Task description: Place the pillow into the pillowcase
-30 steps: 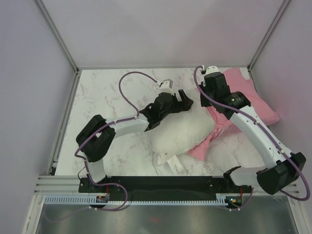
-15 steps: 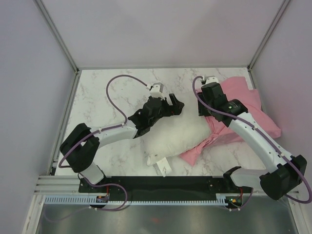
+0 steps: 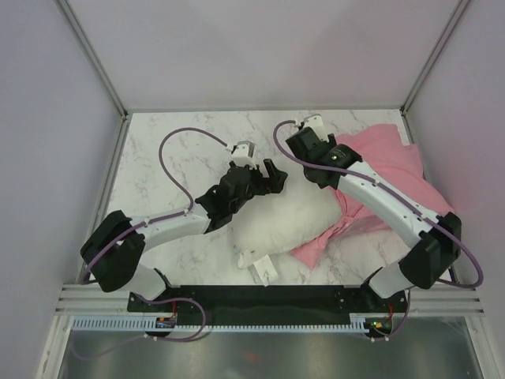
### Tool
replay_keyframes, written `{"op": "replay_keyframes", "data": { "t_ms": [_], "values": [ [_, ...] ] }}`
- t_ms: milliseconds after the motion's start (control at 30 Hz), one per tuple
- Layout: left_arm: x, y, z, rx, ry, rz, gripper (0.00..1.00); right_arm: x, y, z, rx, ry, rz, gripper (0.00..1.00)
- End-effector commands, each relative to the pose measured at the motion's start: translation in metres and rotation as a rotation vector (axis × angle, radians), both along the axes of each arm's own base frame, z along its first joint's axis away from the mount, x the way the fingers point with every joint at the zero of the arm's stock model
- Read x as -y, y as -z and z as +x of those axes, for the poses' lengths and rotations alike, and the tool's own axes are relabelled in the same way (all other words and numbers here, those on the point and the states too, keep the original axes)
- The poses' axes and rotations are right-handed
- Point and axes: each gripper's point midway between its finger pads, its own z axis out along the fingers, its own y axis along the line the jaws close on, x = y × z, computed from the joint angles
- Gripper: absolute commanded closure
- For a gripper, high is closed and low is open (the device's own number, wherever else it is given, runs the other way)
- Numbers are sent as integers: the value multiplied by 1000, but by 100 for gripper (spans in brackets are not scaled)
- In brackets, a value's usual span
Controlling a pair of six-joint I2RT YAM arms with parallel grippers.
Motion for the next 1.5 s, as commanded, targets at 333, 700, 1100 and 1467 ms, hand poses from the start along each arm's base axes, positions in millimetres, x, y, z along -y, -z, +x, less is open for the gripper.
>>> {"op": "replay_keyframes", "data": {
  "t_ms": [333,700,1100,1467],
  "values": [
    [-36,-14,2,100,-89,104,2,58,-20,26,147,335,-641,40],
    [-50,-12,0,98,-121,154,1,75,-15,48,159,429,-709,41],
    [-119,-13,-10,-42,-231,111,0,-23,-37,48,152,-26,92,100],
    [-170,24,-63,-282,-229,-16,0,-78,-18,24,-3,-276,396,100]
  ]
}}
